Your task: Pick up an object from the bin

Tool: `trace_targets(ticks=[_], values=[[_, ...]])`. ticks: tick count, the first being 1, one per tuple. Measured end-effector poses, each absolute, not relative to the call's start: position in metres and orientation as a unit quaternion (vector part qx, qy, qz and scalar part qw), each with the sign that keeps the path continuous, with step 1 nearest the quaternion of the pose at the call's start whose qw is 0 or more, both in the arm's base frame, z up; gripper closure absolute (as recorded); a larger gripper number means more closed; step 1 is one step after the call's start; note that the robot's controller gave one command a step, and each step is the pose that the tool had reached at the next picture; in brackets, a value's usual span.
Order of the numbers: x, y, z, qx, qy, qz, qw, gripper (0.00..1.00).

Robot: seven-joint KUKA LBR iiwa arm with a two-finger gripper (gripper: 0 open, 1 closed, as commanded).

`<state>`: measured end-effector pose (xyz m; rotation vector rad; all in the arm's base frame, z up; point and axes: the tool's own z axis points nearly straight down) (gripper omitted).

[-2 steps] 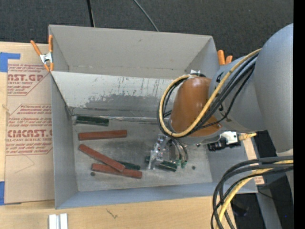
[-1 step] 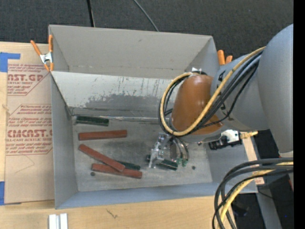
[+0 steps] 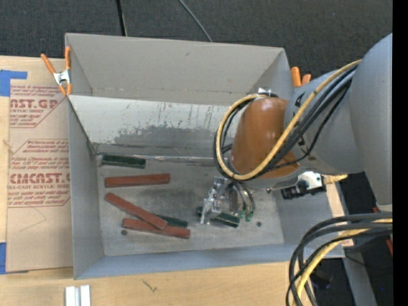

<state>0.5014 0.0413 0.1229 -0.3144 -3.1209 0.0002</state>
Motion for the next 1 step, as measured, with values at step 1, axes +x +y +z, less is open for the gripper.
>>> trace_targets(ticks=[1], values=[[0.5006,0.0413,0.1425,-0.100,-0.995,0.000,0.003,1.00]])
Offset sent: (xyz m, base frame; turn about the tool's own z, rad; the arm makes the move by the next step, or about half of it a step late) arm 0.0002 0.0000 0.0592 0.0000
